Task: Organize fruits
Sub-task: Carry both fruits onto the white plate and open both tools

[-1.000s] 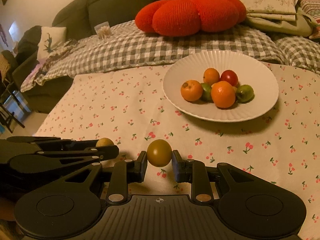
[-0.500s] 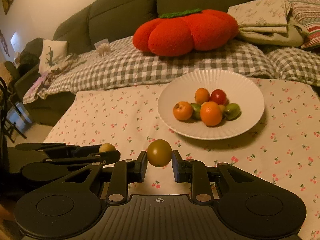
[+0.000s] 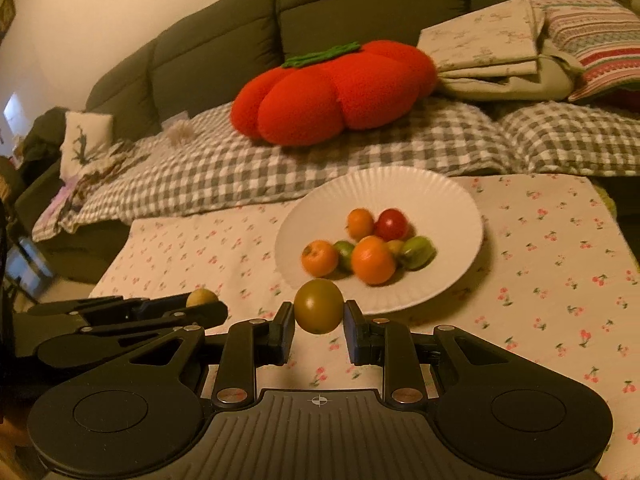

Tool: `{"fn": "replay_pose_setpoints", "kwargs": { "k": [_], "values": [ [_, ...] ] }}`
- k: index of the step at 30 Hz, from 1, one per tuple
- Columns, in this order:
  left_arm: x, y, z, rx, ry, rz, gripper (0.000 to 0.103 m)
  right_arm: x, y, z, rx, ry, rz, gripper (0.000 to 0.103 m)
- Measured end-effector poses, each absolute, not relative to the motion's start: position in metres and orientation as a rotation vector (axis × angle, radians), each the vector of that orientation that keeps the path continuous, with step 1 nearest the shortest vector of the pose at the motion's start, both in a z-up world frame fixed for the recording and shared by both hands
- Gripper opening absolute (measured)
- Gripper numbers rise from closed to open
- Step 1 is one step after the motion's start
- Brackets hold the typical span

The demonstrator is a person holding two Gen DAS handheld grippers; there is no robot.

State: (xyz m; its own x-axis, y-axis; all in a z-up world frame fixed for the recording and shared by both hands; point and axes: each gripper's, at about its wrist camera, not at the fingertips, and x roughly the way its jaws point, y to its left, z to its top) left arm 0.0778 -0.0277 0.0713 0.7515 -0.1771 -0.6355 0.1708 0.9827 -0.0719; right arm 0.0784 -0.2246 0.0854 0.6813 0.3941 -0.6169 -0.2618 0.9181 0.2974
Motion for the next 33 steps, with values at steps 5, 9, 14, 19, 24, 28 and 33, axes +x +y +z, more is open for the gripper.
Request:
{"fn": "replay_pose_setpoints", "kwargs": {
  "k": [5, 9, 14, 19, 24, 28, 33],
  "values": [
    [0.095, -0.032, 0.072, -0.018, 0.681, -0.220, 0.025, 0.090, -0.241, 0.087, 0.221, 0.728, 0.325, 0.024],
    [0.115, -0.031, 0.074, -0.044, 0.670, -0.225, 0.025, 0.101, -0.249, 0.085, 0.235, 0.733, 0.299, 0.024],
    [0.144, -0.032, 0.067, -0.086, 0.672, -0.233, 0.025, 0.117, -0.262, 0.081, 0.254, 0.732, 0.247, 0.024],
    [0.168, -0.037, 0.058, -0.107, 0.685, -0.228, 0.025, 0.137, -0.273, 0.073, 0.244, 0.722, 0.204, 0.024],
    [0.183, -0.041, 0.050, -0.111, 0.690, -0.247, 0.025, 0.155, -0.275, 0.059, 0.210, 0.716, 0.189, 0.024],
    [0.192, -0.040, 0.039, -0.143, 0.717, -0.253, 0.025, 0.165, -0.273, 0.051, 0.177, 0.702, 0.192, 0.024],
    [0.194, -0.039, 0.032, -0.160, 0.716, -0.264, 0.025, 0.177, -0.269, 0.041, 0.145, 0.694, 0.213, 0.025]
  ]
}}
